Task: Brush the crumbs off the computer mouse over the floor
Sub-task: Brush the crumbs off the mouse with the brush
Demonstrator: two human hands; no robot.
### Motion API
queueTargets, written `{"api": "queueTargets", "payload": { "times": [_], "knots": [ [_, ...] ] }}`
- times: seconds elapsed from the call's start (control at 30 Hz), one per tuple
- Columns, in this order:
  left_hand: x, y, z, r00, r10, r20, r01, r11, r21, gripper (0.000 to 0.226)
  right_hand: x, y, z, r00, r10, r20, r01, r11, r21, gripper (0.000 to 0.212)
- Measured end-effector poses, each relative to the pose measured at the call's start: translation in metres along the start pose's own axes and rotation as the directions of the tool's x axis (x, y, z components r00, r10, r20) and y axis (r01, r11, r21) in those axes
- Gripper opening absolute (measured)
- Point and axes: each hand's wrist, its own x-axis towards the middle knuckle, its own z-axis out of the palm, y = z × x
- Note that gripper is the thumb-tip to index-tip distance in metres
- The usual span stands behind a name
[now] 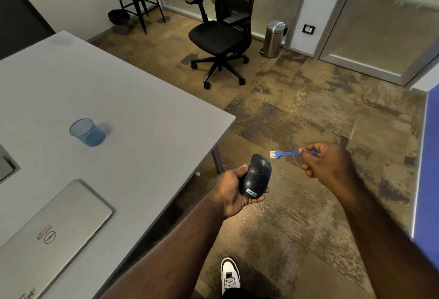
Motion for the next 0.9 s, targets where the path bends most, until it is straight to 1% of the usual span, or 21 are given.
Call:
{"api": "queueTargets", "payload": {
  "times": [0.03,0.13,0.17,0.2,0.27,0.3,0.33,0.47,0.53,0.63,0.67,0.77,0.9],
  "knots": [
    [0.001,0.000,-0.001,1.000,0.003,0.002,-0.003,1.000,-0.001,0.040,0.000,0.000,-0.001,1.000,-0.012,0.028,0.012,0.999,0.031,0.013],
    [0.002,0.002,-0.004,1.000,0.015,0.002,-0.015,1.000,-0.010,0.041,-0.006,-0.004,-0.003,0.973,-0.100,0.209,0.086,0.994,0.073,0.011],
    [0.001,0.002,-0.005,1.000,0.014,0.000,-0.014,1.000,-0.016,0.040,-0.006,-0.004,-0.003,0.968,-0.108,0.228,0.095,0.993,0.068,0.011],
    [0.001,0.002,-0.006,1.000,0.011,-0.001,-0.011,1.000,-0.020,0.040,-0.005,-0.003,-0.002,0.973,-0.103,0.206,0.092,0.994,0.063,0.010],
    [0.001,0.001,-0.007,1.000,0.008,0.006,-0.008,1.000,-0.022,0.039,-0.002,-0.001,0.000,0.991,-0.092,0.099,0.089,0.995,0.033,0.011],
    [0.001,0.001,-0.008,1.000,0.007,0.011,-0.006,1.000,-0.025,0.039,-0.002,-0.001,0.000,0.992,-0.103,0.069,0.103,0.995,0.013,0.011],
    [0.002,0.001,-0.008,1.000,0.007,0.013,-0.007,1.000,-0.027,0.039,-0.004,-0.002,0.001,0.989,-0.127,0.075,0.127,0.992,0.005,0.010],
    [0.003,0.003,-0.009,1.000,0.016,-0.010,-0.017,0.999,-0.030,0.039,-0.011,-0.006,-0.006,0.950,-0.218,0.224,0.213,0.976,0.049,0.007],
    [0.003,0.003,-0.012,1.000,0.022,-0.018,-0.022,0.999,-0.038,0.039,-0.009,-0.006,-0.010,0.949,-0.238,0.208,0.233,0.971,0.052,0.007],
    [0.003,0.004,-0.012,1.000,0.019,-0.010,-0.019,0.999,-0.040,0.038,-0.010,-0.007,-0.009,0.951,-0.280,0.132,0.277,0.960,0.039,0.007],
    [0.003,0.004,-0.011,1.000,0.018,-0.008,-0.018,0.999,-0.038,0.039,-0.012,-0.007,-0.008,0.944,-0.299,0.141,0.297,0.954,0.035,0.008],
    [0.003,0.004,-0.010,1.000,0.022,-0.013,-0.023,0.999,-0.028,0.040,-0.015,-0.008,-0.008,0.904,-0.358,0.233,0.368,0.930,0.001,0.011],
    [0.002,0.003,-0.010,1.000,0.008,-0.008,-0.009,0.999,-0.034,0.038,-0.009,-0.009,-0.009,0.925,-0.355,0.135,0.368,0.925,-0.088,0.008]
  ]
}}
